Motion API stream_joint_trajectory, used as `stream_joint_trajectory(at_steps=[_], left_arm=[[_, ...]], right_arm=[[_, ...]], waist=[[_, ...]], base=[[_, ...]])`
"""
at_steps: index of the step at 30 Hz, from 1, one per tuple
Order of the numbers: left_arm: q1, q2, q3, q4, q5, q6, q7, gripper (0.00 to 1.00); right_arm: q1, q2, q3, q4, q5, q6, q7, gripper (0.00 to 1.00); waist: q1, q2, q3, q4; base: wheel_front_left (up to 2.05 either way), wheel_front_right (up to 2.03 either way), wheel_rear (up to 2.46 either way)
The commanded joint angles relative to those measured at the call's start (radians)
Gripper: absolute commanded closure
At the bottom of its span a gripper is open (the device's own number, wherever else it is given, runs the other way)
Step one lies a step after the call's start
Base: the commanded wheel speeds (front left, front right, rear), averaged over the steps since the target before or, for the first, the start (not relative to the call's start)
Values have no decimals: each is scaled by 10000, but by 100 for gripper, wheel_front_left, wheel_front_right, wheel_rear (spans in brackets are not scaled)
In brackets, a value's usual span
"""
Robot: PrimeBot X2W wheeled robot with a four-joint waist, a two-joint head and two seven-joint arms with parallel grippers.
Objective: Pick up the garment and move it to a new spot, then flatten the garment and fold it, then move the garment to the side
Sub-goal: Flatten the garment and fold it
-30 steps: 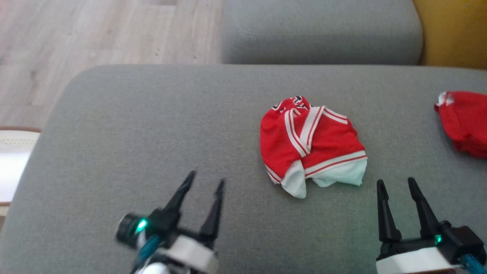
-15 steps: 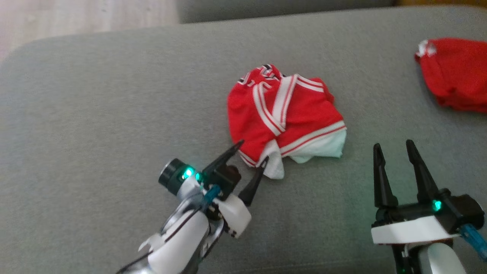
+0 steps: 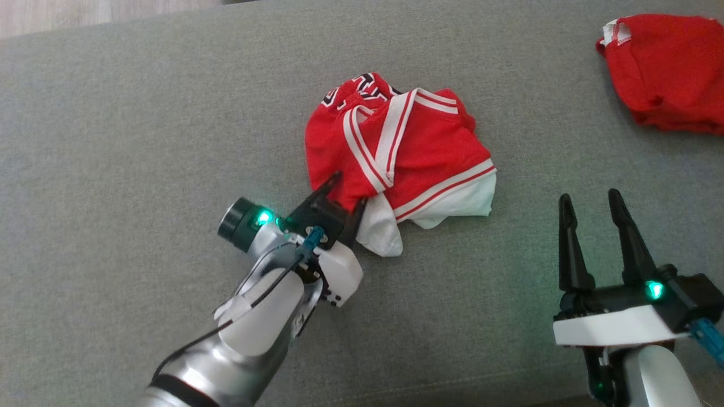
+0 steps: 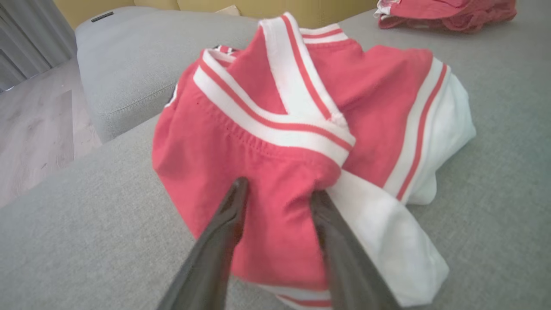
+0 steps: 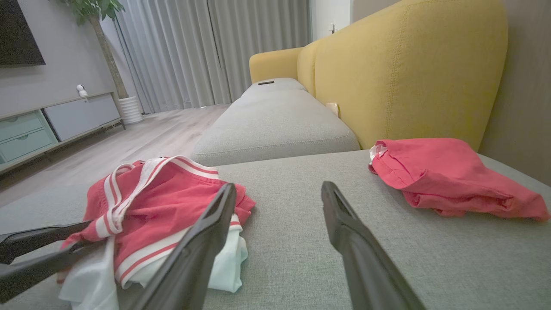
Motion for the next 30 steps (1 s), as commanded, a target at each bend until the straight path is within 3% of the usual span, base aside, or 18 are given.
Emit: stream_joint_trajectory(at_steps=[1,2,3,4,9,12,13,14,19,24,30], left_arm=[[-520,41,196,-333,-119,48,-78,46],[-563,41,174,-411,-168,5,-78,62],[-596,41,161,-573,-222,-55,-78,95],[-613,41,122,-703,-253,-139,-78,100],[-721,41,-72,-1557,-409,-567,-78,100],[-853,41,-125,-2313,-1110,-1117,-78,100],[-1019,41,-198,-2827,-2104,-1681,-71,100],[-1203,41,-256,-3041,-2663,-1893,25,100],[-2910,41,-556,-3851,-4739,-2368,663,100],[-4666,41,-323,-3963,-6135,-2390,455,100],[-6819,41,658,-3520,-7123,-1715,-53,100]], right_arm=[[-324,-58,262,-275,19,65,-24,0],[-333,-58,274,-252,20,65,-24,0],[-334,-58,284,-230,20,65,-24,0],[-333,-58,293,-205,30,65,-24,0],[-290,-58,416,-127,97,65,-24,0],[-290,-58,523,-116,170,65,-24,0],[-280,-58,599,-108,208,65,-24,0],[-291,-58,667,-100,196,65,-24,0],[-400,-58,913,-118,175,65,-24,0],[-418,-58,1013,-160,77,65,-24,0],[-256,-58,879,-322,-11,65,-24,0]], waist=[[-1,0,-21,31],[-1,0,-55,54],[-1,0,-83,68],[-1,0,-137,78],[-1,0,-495,-42],[-1,0,-718,-274],[-1,0,-830,-451],[-1,0,-867,-554],[-1,0,-1120,-1198],[-1,0,-1319,-1566],[-1,0,-1440,-1534]], base=[[0,0,0],[0,0,0],[0,0,0],[0,0,0],[0,0,0],[0,0,0],[0,0,0],[0,0,0],[0,0,0],[0,0,0],[0,0,0]])
